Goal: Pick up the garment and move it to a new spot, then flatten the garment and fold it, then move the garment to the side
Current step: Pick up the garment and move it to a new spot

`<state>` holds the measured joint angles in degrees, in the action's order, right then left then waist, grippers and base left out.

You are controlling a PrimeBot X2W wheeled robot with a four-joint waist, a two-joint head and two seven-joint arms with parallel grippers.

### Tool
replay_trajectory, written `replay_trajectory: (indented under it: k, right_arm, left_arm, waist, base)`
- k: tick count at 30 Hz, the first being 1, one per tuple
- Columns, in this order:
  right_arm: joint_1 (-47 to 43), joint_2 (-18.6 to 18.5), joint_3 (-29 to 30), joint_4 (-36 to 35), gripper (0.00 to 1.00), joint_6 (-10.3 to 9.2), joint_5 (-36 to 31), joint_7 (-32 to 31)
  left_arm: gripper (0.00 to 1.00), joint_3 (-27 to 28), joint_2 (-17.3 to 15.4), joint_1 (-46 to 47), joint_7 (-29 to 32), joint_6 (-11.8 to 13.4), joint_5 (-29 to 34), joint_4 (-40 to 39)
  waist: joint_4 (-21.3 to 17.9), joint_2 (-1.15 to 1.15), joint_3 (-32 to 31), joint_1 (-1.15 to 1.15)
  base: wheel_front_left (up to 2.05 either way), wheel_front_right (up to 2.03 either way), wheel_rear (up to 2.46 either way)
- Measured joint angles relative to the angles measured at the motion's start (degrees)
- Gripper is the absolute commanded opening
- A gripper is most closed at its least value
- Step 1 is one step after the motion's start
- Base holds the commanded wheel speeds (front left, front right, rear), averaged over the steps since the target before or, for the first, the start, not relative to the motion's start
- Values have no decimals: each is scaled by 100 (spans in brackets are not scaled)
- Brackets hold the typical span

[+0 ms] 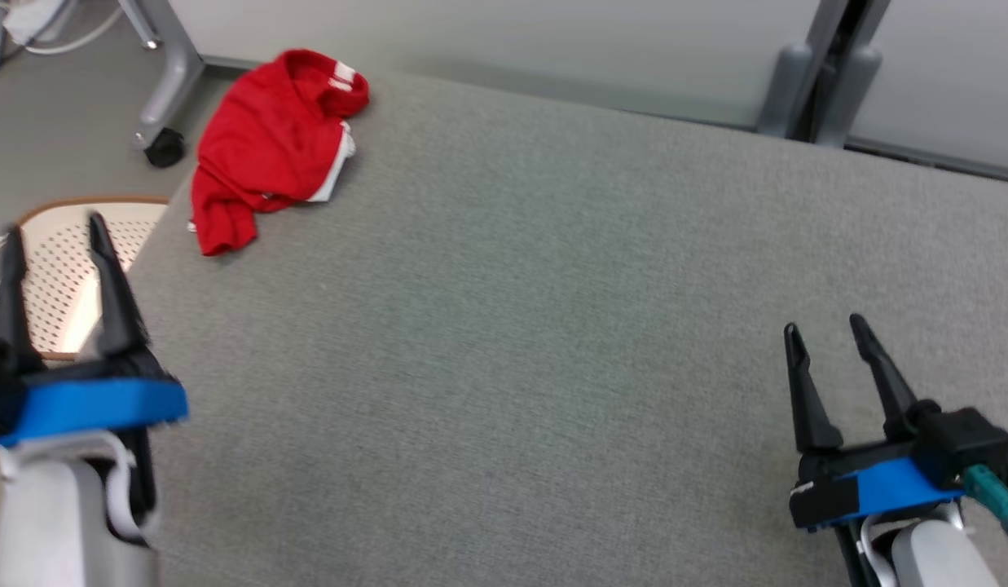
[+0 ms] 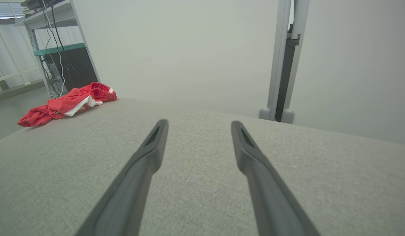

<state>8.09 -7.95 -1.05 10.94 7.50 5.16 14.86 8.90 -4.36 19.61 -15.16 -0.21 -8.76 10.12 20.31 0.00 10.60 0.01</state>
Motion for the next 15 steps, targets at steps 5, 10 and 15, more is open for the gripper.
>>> replay_trajectory:
  k: [5, 10, 15]
  right_arm:
    - [261, -210, 59, -267, 100, 0, -42, -91]
    - [378, -405, 297, -650, 100, 0, -101, -212]
    - [414, -474, 532, -1172, 100, 0, -165, -385]
  left_arm:
    - [100, 238, -423, 1070, -1, -145, 86, 477]
    - [100, 408, -809, 2009, 0, -242, 74, 1183]
    - [100, 463, -1166, 2896, 0, -328, 23, 2098]
  waist:
    - [-269, 0, 451, 0]
    - [-597, 0, 938, 0]
    - [-892, 0, 1447, 1]
  base:
    - [0, 0, 0]
    - [0, 0, 0]
    - [0, 0, 0]
